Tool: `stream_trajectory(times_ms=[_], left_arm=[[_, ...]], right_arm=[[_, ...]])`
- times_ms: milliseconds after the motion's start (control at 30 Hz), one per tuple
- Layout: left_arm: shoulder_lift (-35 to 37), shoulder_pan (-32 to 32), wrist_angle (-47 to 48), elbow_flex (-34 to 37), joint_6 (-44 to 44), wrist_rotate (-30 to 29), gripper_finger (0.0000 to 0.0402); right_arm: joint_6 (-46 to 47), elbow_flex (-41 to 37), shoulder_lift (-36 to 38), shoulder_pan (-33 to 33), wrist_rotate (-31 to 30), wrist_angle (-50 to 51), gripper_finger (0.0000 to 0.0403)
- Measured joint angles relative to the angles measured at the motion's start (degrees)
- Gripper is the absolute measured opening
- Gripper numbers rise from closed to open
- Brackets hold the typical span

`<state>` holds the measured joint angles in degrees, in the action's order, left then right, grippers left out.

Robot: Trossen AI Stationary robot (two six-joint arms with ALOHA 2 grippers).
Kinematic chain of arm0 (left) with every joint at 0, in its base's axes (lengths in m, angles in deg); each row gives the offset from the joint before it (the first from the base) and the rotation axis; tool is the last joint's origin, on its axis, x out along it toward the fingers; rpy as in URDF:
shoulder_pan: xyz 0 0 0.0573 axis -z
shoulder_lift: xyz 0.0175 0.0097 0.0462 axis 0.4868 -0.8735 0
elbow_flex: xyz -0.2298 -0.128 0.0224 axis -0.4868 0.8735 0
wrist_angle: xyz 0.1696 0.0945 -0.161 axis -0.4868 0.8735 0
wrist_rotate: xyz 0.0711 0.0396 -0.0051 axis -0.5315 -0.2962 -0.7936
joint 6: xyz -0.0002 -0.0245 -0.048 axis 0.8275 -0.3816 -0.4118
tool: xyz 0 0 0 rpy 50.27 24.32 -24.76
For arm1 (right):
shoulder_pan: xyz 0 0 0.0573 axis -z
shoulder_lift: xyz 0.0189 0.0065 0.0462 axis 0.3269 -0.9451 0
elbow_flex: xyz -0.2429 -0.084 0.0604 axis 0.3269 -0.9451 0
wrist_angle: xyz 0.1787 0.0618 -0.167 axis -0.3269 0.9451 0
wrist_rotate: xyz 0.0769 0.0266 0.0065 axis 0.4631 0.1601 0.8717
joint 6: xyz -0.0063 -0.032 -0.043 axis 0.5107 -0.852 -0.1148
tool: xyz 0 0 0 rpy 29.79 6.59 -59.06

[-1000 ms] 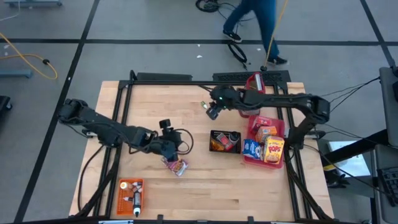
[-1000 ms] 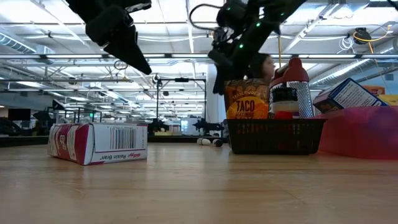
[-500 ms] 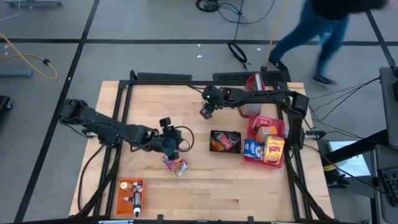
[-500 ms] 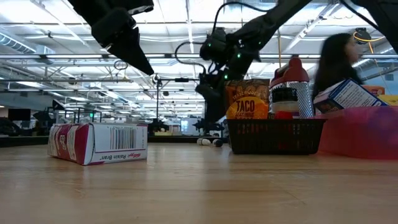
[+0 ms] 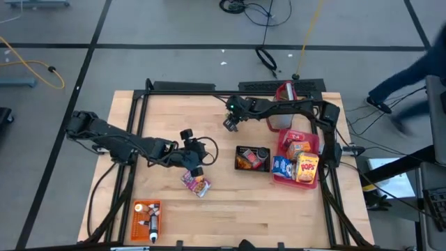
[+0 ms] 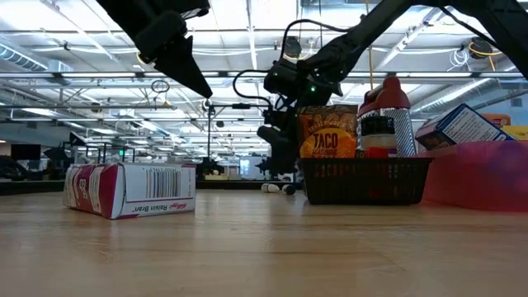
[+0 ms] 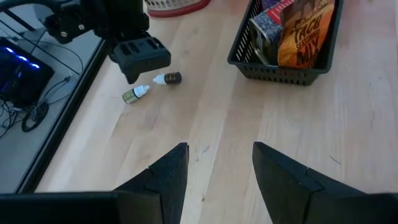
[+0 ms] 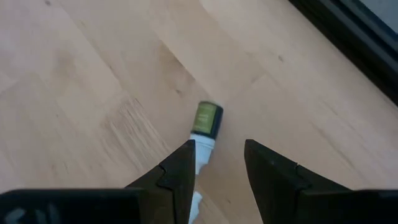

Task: Pick & Place Kitchen Items
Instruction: Put the small green food coloring bottle into the orange bin

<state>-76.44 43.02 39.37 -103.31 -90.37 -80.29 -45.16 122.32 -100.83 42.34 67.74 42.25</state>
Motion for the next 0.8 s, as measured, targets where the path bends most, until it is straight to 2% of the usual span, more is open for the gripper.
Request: stream_trajectory(times_ms=[267, 433, 800], left_arm=[[0.0, 0.0, 0.0, 0.0, 0.0, 0.0, 0.0182], [0.0, 0.0, 0.0, 0.0, -0.2, 0.0, 0.0182], [0.0, 0.0, 0.3, 0.0, -0.3, 0.0, 0.0182]], right_arm=[[-0.6, 0.0, -0.9, 0.0, 0.0, -2.0, 0.0130], [-0.5, -0.1, -3.9, 0.3, 3.0, -2.5, 0.0130], [-1.0, -0.1, -5.1, 0.0, 1.3, -6.2, 0.0130]])
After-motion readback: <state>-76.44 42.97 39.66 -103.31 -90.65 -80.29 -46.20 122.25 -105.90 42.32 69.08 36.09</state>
